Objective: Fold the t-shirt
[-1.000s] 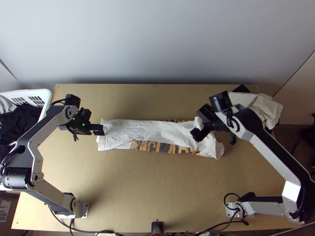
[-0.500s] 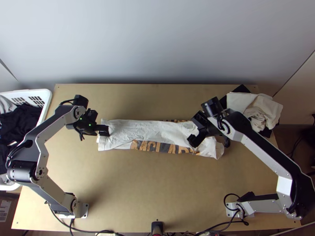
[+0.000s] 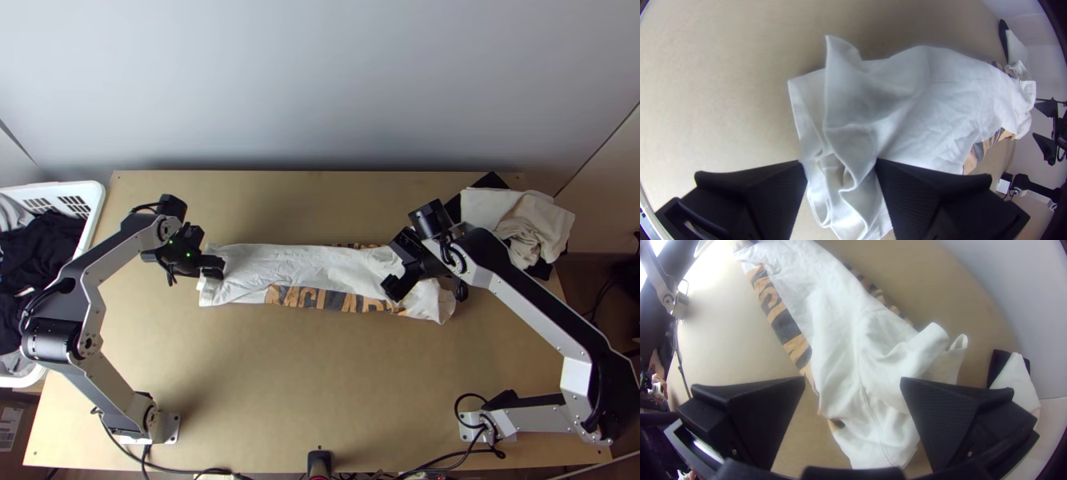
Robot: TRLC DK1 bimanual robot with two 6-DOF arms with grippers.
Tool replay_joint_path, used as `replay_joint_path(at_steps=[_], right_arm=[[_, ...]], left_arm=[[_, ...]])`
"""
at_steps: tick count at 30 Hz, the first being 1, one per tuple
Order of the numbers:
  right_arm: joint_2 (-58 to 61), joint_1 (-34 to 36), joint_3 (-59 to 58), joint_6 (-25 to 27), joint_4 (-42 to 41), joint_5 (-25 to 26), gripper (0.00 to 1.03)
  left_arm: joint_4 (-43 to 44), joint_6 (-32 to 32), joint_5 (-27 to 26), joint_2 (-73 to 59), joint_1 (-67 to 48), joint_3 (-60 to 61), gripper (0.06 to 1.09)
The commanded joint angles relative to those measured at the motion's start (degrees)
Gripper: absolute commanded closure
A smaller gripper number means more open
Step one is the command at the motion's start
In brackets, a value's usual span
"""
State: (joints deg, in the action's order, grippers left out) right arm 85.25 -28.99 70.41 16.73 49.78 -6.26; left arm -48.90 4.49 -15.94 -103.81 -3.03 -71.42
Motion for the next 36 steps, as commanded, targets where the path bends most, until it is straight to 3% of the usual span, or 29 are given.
replay_joint_path(at_steps=[1,3,6,15,36], right_arm=[[1.2,0.7,-1.9,0.6,-1.4,-0.1,0.04],[2.4,1.0,-3.2,0.6,-2.7,0.0,0.04],[4.5,1.4,-4.8,0.6,-5.0,0.0,0.04],[11.3,2.2,-7.7,0.3,-10.7,0.0,0.04],[18.9,2.3,-9.1,-1.6,-15.9,1.8,0.04]], left_arm=[[0.7,-0.4,-2.4,-0.3,-1.0,0.0,0.7],[0.7,-0.4,-3.0,0.1,-1.5,-0.2,0.87],[0.4,-0.4,-3.9,1.3,-2.2,-0.7,1.02],[-3.5,-0.6,-6.8,6.1,-2.8,-5.4,1.03],[-16.6,-2.7,-21.8,8.4,-6.3,-24.8,1.05]])
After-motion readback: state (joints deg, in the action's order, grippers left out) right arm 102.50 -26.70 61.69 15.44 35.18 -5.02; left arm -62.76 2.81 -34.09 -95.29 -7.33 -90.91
